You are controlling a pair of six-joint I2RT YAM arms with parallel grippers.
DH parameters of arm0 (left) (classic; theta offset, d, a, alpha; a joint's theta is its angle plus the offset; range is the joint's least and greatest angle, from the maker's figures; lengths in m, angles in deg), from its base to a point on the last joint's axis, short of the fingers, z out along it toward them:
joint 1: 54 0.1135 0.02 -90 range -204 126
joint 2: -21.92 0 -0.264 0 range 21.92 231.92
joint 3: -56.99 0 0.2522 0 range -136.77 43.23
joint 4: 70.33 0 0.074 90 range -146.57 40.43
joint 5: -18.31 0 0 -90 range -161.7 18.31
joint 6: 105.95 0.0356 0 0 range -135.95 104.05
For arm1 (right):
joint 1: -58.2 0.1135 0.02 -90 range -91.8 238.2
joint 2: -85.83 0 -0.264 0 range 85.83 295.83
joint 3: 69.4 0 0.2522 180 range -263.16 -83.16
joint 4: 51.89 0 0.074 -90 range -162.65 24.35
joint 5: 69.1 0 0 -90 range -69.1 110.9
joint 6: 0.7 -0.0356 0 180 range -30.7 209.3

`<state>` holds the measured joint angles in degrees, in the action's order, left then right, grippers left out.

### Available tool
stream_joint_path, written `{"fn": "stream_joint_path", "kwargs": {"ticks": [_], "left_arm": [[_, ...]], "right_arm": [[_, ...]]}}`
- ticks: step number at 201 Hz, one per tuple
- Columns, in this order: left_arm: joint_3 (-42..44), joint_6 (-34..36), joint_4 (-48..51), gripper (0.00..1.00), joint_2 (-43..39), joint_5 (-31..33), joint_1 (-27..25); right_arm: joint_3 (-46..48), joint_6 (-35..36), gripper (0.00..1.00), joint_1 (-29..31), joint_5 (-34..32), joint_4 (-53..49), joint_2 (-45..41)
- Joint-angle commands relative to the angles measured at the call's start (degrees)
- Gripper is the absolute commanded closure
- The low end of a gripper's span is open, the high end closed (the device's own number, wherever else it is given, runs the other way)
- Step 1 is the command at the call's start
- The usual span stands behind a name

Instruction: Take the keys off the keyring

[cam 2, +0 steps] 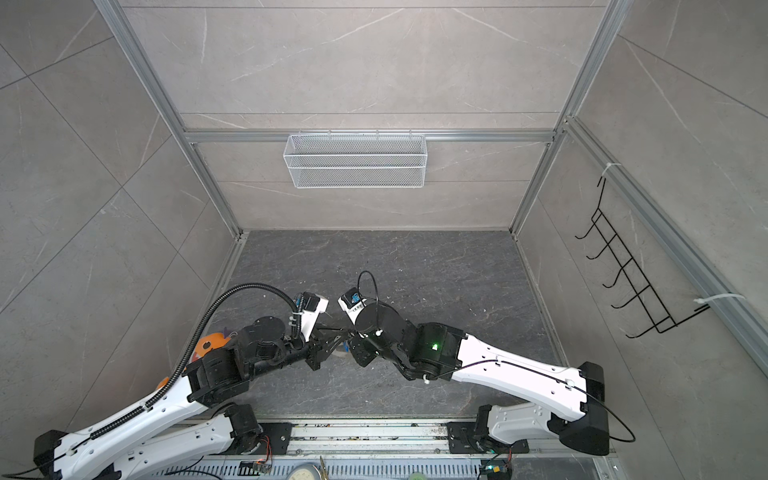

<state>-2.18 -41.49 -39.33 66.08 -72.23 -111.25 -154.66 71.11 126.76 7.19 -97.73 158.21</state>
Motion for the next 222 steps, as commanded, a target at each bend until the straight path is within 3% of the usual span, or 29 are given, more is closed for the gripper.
{"fn": "stream_joint_path", "kwargs": {"ticks": [1, 71, 142, 156, 165, 179, 222], "left_arm": [[0.2, 1.17, -1.41, 1.0, -1.34, 1.73, 0.13], [0.9, 2.66, -1.57, 1.0, -4.77, 1.78, 0.13], [2.91, 3.17, -5.58, 1.0, -8.13, -4.45, 0.17], [2.67, 2.87, -4.87, 0.65, -8.15, -3.96, 0.13], [2.77, 2.62, -4.41, 0.53, -8.42, -2.9, 0.13], [3.2, 2.53, -4.04, 0.47, -9.44, -1.72, 0.13], [5.11, 1.96, -3.78, 0.44, -13.25, 1.06, 0.18]], "right_arm": [[0.79, -0.87, 1.0, 0.37, 0.79, 2.64, -1.51], [4.21, -3.92, 1.0, -0.62, -6.85, -0.39, -3.47], [10.12, -1.96, 1.0, -3.29, 4.36, 7.44, -6.91], [10.85, -1.96, 1.0, -3.32, 6.07, 9.22, -7.84], [10.8, -1.84, 1.0, -3.31, 6.49, 9.58, -8.17], [10.32, -1.69, 1.0, -3.29, 6.22, 9.38, -8.49], [9.81, -1.06, 1.0, -3.34, 5.19, 9.11, -9.01]]}}
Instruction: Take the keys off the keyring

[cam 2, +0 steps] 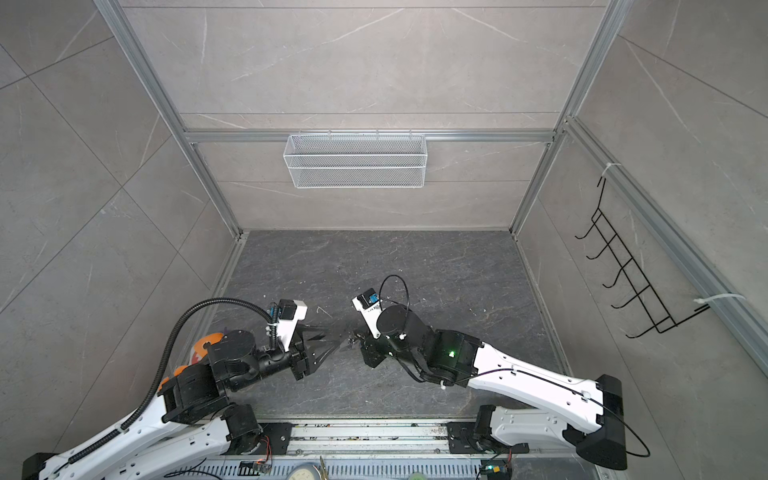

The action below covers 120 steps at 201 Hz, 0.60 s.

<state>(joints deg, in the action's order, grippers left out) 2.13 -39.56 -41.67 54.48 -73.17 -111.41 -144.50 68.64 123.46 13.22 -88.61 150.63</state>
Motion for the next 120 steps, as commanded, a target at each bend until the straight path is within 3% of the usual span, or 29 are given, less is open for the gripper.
{"fn": "stream_joint_path", "kwargs": {"ticks": [1, 79, 105, 120], "left_arm": [[0.82, 0.05, -1.36, 0.44, -1.59, 2.0, 0.3], [1.83, 1.03, -1.59, 0.44, 1.91, -8.72, 0.3], [1.82, 1.06, 0.59, 0.45, 2.88, -7.05, 0.3], [1.87, 1.2, 1.27, 0.52, 3.71, -5.78, 0.28]], "right_arm": [[-0.4, 1.41, 1.0, -0.04, -0.89, 0.01, -1.42], [-2.51, 1.29, 1.0, -0.02, -2.98, -0.25, -1.02], [-2.99, 1.24, 1.0, -0.04, -2.65, -0.14, -0.73], [-3.25, 1.33, 1.0, -0.03, -2.44, 0.02, -0.55]]}}
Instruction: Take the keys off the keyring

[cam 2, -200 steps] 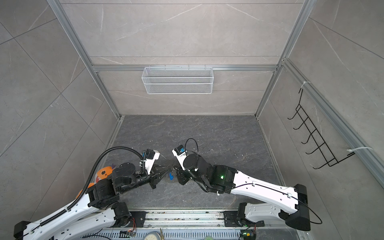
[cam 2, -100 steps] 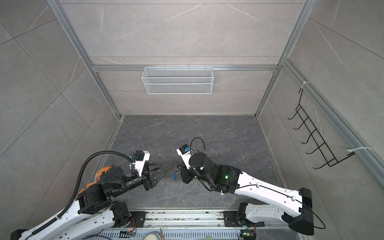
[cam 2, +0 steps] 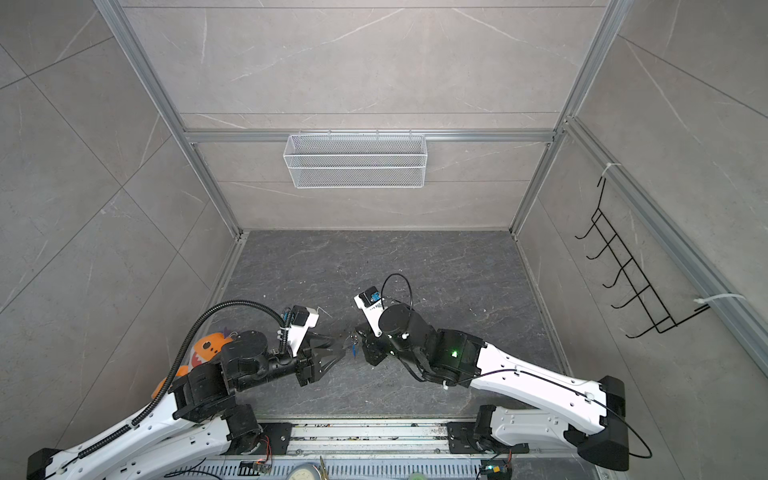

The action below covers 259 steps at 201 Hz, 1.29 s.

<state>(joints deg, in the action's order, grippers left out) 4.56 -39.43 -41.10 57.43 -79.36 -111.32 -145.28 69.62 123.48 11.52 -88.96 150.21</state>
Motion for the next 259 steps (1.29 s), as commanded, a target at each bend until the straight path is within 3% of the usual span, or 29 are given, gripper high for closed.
{"fn": "stream_joint_path", "kwargs": {"ticks": [1, 17, 67, 88, 134, 173, 184, 198, 215, 234, 259], "left_arm": [[-0.54, 1.07, 0.7, 0.53, 0.78, 0.48, 0.19], [-0.52, 1.47, 0.71, 0.59, 1.21, 1.87, 0.26], [-1.38, 3.36, -0.14, 0.58, 3.63, 3.72, 0.2], [-1.64, 3.96, -0.26, 0.68, 3.65, 4.65, 0.24], [-2.71, 4.51, 1.12, 1.0, 2.45, 5.79, 0.26], [-5.12, 4.78, 4.32, 1.0, 3.07, 5.55, 0.18], [-5.97, 4.82, 5.35, 1.0, 3.38, 5.33, 0.2], [-7.25, 4.59, 6.72, 1.0, 4.06, 4.95, 0.13], [-8.88, 4.59, 8.71, 1.0, 5.12, 4.41, 0.11], [-10.27, 4.33, 10.38, 1.0, 6.05, 4.74, 0.13], [-12.32, 3.26, 11.88, 1.0, 7.69, 4.82, 0.11]], "right_arm": [[-2.54, 0.35, 1.0, -0.01, -0.72, 0.37, -0.13], [-2.72, 0.35, 1.0, 0.01, -0.43, 0.33, -0.04], [-2.82, -0.35, 1.0, -0.06, 0.83, 0.59, 0.13], [-2.78, -0.53, 1.0, -0.07, 1.12, 0.72, 0.22], [-2.49, -0.62, 1.0, 0.01, 0.57, 0.22, 0.05], [-1.4, -0.69, 1.0, -0.15, -1.99, -0.5, -1.04], [-0.79, -0.83, 0.95, -0.36, -2.94, -0.79, -1.56], [0.16, -1.14, 0.78, -0.89, -3.19, -0.8, -2.43], [1.78, -0.78, 0.65, -1.33, -3.41, -0.3, -4.52], [3.5, 1.11, 0.57, -1.42, -3.29, 0.6, -7.53], [4.93, 5.73, 0.52, -1.5, 2.63, 2.89, -10.57]]}}
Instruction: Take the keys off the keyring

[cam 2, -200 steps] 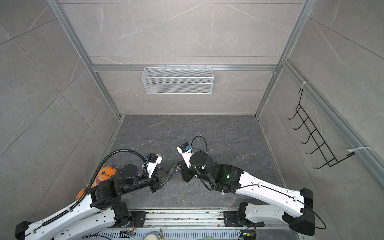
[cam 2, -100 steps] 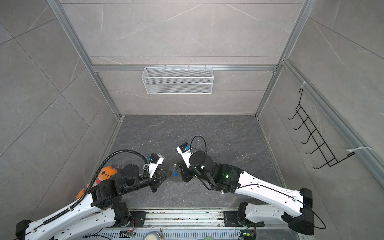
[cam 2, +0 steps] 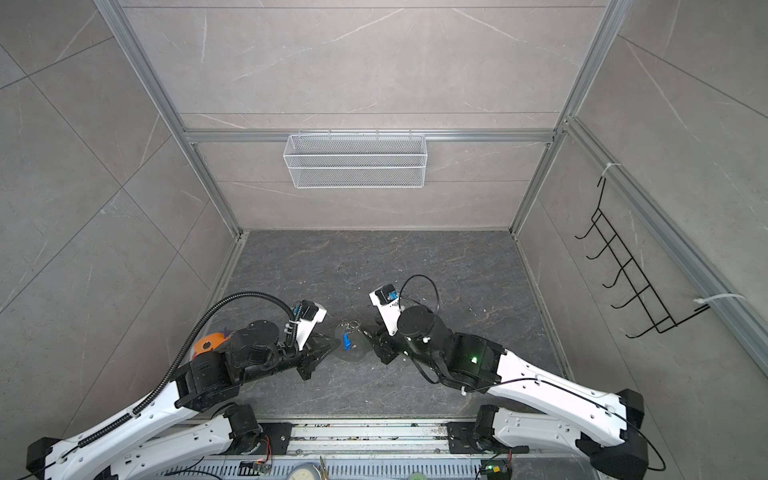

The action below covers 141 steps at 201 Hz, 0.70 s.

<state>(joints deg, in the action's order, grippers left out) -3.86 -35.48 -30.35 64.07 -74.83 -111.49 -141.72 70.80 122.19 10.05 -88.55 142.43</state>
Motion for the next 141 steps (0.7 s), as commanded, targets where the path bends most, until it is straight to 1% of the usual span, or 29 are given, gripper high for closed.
{"fn": "stream_joint_path", "kwargs": {"ticks": [1, 18, 37, 64, 80, 105, 118, 141], "left_arm": [[-3.98, -0.74, 1.16, 1.0, 1.11, 0.31, 0.28], [-5.65, -1.74, 2.28, 1.0, 2.89, -0.01, 0.32], [-6.89, -2.63, 2.94, 1.0, 4.56, -0.55, 0.19], [-7.36, -3.56, 3.14, 1.0, 5.38, -0.65, 0.1], [-7.42, -4.07, 3.19, 1.0, 5.37, -0.69, 0.1], [-7.74, -4.73, 3.74, 1.0, 5.7, -0.49, 0.02], [-7.84, -4.73, 3.8, 1.0, 5.97, -0.88, 0.06], [-7.91, -4.64, 3.84, 1.0, 5.78, -1.12, -0.03]], "right_arm": [[1.36, 4.76, 0.52, -0.19, 4.53, 2.58, -2.84], [0.05, 7.99, 0.5, -0.15, 8.22, 2.37, -1.67], [-1.49, 9.39, 0.47, -0.12, 8.58, 3.23, 1.57], [-3.23, 10.3, 0.44, -0.18, 5.27, 5.13, 6.14], [-3.54, 11.12, 0.41, -0.11, 5.27, 6.63, 7.22], [-4.68, 11.77, 0.39, -0.13, 4.01, 7.0, 8.63], [-5.68, 11.79, 0.39, -0.17, 2.6, 6.08, 9.76], [-6.8, 11.6, 0.44, -0.11, 0.27, 4.54, 11.64]]}}
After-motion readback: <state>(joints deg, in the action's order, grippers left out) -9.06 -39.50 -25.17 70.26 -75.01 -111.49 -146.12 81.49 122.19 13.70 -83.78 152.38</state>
